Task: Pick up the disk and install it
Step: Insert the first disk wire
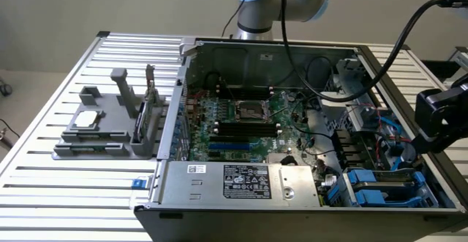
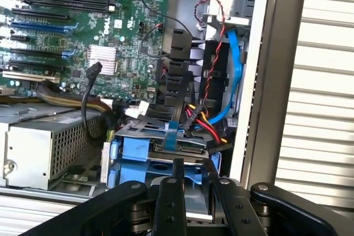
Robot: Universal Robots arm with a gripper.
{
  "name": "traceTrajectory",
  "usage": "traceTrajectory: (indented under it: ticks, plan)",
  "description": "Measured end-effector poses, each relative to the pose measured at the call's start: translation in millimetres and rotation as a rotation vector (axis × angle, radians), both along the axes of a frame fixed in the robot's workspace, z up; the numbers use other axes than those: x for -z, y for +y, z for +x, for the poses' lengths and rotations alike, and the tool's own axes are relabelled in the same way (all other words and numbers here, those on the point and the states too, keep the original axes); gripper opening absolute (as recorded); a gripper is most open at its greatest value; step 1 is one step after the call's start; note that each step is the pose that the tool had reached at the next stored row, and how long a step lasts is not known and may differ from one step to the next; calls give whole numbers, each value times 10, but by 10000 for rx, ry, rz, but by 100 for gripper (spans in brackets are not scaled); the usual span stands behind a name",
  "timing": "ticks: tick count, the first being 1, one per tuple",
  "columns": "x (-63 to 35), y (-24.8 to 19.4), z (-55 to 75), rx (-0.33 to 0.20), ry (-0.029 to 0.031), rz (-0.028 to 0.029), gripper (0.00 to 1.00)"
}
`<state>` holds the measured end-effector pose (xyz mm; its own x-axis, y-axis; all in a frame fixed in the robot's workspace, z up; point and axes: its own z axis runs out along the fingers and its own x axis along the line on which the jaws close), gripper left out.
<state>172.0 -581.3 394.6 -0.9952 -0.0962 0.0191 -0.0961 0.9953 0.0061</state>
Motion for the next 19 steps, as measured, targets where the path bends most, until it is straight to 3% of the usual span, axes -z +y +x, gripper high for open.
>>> traceTrajectory:
  ticks: [19]
  plan:
    - [193, 0, 5, 3275, 0, 0, 27]
